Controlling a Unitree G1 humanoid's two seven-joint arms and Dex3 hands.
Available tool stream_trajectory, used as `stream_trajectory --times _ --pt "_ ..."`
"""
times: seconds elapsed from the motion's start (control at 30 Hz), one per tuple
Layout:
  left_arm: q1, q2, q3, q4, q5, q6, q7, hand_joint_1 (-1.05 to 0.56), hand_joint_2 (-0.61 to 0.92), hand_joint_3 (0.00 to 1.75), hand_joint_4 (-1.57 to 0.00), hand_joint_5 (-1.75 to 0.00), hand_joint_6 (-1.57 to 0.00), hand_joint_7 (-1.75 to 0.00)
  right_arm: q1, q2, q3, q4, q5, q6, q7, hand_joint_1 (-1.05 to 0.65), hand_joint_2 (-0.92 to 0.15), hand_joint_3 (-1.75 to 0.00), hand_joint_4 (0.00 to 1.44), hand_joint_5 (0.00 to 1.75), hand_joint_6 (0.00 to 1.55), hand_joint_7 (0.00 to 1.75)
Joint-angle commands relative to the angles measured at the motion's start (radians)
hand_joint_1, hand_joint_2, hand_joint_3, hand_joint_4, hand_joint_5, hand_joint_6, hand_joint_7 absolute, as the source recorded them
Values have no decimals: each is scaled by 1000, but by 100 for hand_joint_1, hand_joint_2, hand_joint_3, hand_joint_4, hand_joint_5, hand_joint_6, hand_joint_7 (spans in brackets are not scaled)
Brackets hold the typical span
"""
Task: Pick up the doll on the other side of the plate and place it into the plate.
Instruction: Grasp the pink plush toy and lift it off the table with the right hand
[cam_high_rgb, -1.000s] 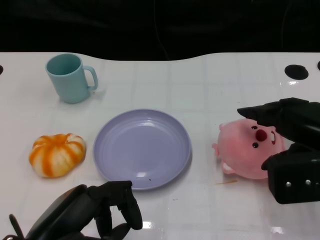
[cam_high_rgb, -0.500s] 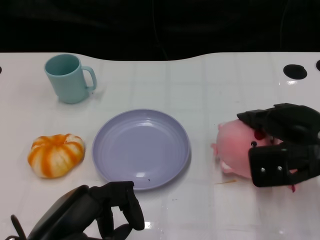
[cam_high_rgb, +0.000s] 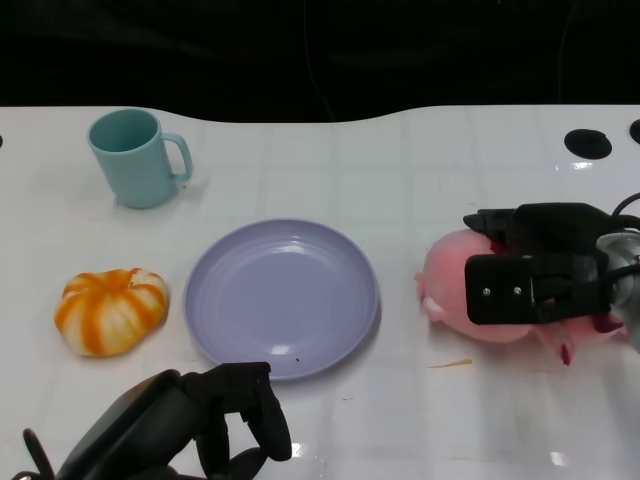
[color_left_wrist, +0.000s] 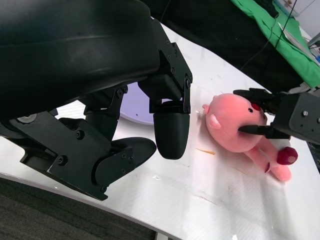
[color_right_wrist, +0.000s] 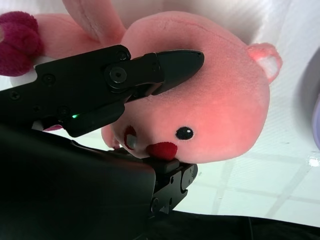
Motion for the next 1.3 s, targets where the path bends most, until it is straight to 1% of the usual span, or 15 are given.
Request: stream_trajectory --times 0.03,0.07,0.2,0.23,0.27,0.3,0.37,0.53,0.57,0.63,0.7,0.77,0.87,1.0,1.3 --pt "-2 10 2 -11 12 2 -1 -20 62 98 -66 -169 -65 -136 19 32 -29 34 49 20 -50 -50 -91 -5 53 37 68 13" --pt "-2 10 2 -11 12 2 -1 -20 63 98 -66 -169 -65 -136 21 39 -38 38 64 18 -70 -36 -91 -3 67 57 84 16" --pt "5 7 2 -13 10 0 2 -20 62 98 -67 -169 -66 -136 19 43 -33 58 78 -21 -135 -22 -91 -9 83 123 117 25" --pt "7 7 2 -17 11 3 1 -20 62 98 -67 -170 -66 -136 21 38 -24 51 72 -33 -147 -21 -90 -12 80 145 118 34" --pt "9 7 2 -19 12 6 1 -21 62 98 -67 -170 -66 -136 22 35 -18 47 68 -41 -155 -22 -90 -18 76 162 109 57" --pt "11 9 3 -23 11 6 -1 -21 62 99 -67 -170 -66 -136 25 29 -15 36 67 -53 -162 -22 -89 -22 74 166 103 71" --pt "14 10 6 -32 6 13 -6 -20 62 99 -67 -170 -65 -136 29 22 -12 15 64 -61 -171 -22 -87 -31 72 167 91 104" --pt "22 13 9 -44 1 21 -8 -20 62 99 -66 -171 -65 -137 52 22 -19 -24 74 -76 -211 -24 -83 -46 81 174 79 139" --pt "23 13 10 -46 2 21 -8 -20 62 99 -67 -171 -65 -137 58 23 -20 -29 70 -83 -237 -24 -81 -50 83 174 78 142" --pt "22 17 9 -48 7 25 -9 -20 62 99 -67 -170 -66 -136 68 26 -21 -34 60 -93 -295 -25 -74 -57 86 175 84 119" --pt "20 20 9 -44 8 24 -9 -20 62 99 -66 -170 -66 -136 72 26 -25 -37 62 -97 -318 -26 -72 -61 82 175 86 113" --pt "16 16 10 -31 -4 16 -6 -20 62 99 -66 -170 -66 -137 74 22 -32 -31 71 -119 -346 -27 -72 -63 83 175 80 130" --pt "7 16 9 -18 -4 13 -4 -19 62 99 -67 -171 -66 -138 80 22 -41 -23 78 -141 -391 -24 -62 -85 88 175 70 163" --pt "4 20 13 -10 -5 5 -3 -20 62 99 -67 -171 -65 -138 99 33 -66 -40 99 -165 -440 -22 -55 -98 89 175 68 173" --pt "11 20 15 0 -8 -9 -3 -20 62 99 -67 -171 -66 -136 126 57 -112 -87 136 -274 -548 -15 -43 -122 93 175 72 175"
